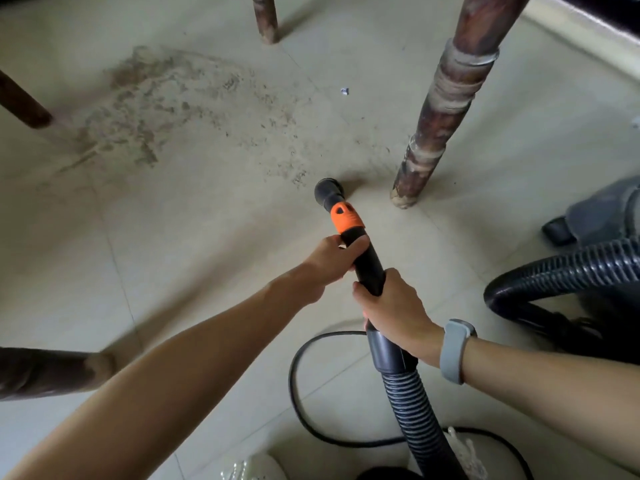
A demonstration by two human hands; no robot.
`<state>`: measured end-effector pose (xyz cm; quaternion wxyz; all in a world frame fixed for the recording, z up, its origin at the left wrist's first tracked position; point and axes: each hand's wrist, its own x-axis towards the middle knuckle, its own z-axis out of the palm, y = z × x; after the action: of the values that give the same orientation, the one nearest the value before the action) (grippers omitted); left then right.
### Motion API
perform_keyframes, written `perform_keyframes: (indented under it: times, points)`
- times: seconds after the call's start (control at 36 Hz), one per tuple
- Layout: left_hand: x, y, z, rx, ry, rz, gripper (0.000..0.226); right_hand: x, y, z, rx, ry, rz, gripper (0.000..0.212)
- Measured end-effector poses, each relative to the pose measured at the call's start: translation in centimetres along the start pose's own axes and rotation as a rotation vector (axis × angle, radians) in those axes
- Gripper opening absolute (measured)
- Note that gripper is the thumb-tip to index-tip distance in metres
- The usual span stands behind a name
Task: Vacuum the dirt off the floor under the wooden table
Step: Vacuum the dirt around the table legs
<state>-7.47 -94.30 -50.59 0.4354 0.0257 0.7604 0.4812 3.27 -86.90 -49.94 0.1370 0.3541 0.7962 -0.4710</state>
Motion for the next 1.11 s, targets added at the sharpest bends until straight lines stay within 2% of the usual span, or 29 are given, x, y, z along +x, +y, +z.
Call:
perform_keyframes:
  times: [0.17, 0.33, 0.42, 0.67, 0.92, 1.11]
  points:
    - [0.7, 0.2, -1.5, -0.003, 0.058, 0.005, 0.042, 2.2, -1.3, 0.4, 0.004, -0.071, -0.02, 0.025]
    - [1.1, -0.2, -4.7, -0.061, 0.257, 0.009, 0.03, 4.0, -4.7, 2.6, 0.013, -0.172, -0.109, 0.029]
    - [0.8, -0.7, -6.2, -0.081, 0.328, 0.03, 0.025, 4.1, -5.7, 3.9, 0.0, -0.172, -0.153, 0.032]
    - [-0.4, -2.1, -6.6, -0.092, 0.321, 0.084, 0.024, 3.1, -5.7, 4.8, -0.134, -0.134, -0.195, 0.031]
    - [-0.8, -3.3, -5.5, -0.113, 0.47, 0.087, 0.026, 2.1, -4.9, 4.9, -0.178, -0.175, -0.218, 0.028]
    - [0.3, -2.2, -6.4, -0.107, 0.444, 0.071, 0.023, 4.0, -5.6, 5.0, -0.212, -0.168, -0.232, 0.029]
